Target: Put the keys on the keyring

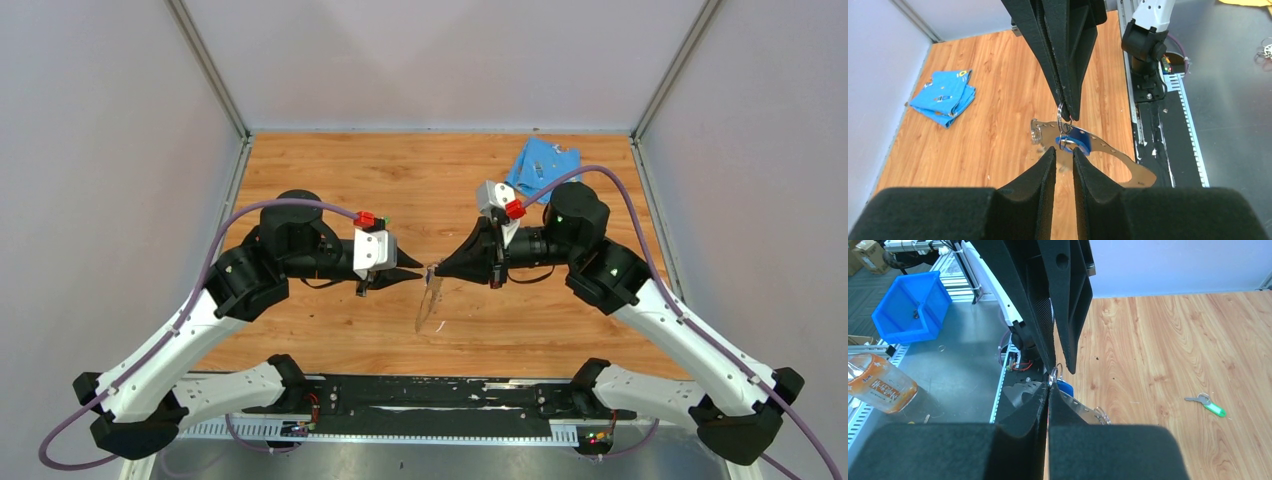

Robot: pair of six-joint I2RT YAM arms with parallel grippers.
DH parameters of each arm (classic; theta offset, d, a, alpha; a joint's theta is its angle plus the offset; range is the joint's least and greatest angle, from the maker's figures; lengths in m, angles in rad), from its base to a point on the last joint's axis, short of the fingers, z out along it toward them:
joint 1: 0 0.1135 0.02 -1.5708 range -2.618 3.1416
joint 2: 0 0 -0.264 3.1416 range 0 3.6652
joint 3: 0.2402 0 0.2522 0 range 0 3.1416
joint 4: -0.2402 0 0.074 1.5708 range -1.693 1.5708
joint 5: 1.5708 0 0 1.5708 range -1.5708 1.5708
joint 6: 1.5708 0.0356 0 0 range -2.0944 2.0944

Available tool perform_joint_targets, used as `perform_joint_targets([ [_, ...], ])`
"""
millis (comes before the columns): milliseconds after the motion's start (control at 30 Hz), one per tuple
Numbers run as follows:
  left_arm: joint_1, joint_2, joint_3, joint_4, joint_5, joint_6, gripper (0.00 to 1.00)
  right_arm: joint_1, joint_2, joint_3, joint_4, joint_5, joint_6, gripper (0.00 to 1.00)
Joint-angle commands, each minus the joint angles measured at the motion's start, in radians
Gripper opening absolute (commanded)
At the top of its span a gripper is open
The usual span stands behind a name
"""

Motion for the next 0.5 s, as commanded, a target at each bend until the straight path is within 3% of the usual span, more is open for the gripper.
perform_joint_targets([
  [0,-0.007,0.004,0.006,-0.004,0.020,0.005,0.22,-0.014,-0.017,-0.025,0.075,-0.033,0.043,0.00],
  [267,-0.007,0.009,0.002,0.035,0.031,-0.029,0.19,-0.015,-0.025,-0.038,0.087,-0.033,0.050,0.00],
  [467,-0.007,-0.012,-0.031,0.031,0.029,0.017,0.00,-0.018,-0.024,-0.045,0.111,-0.030,0.067,0.00],
])
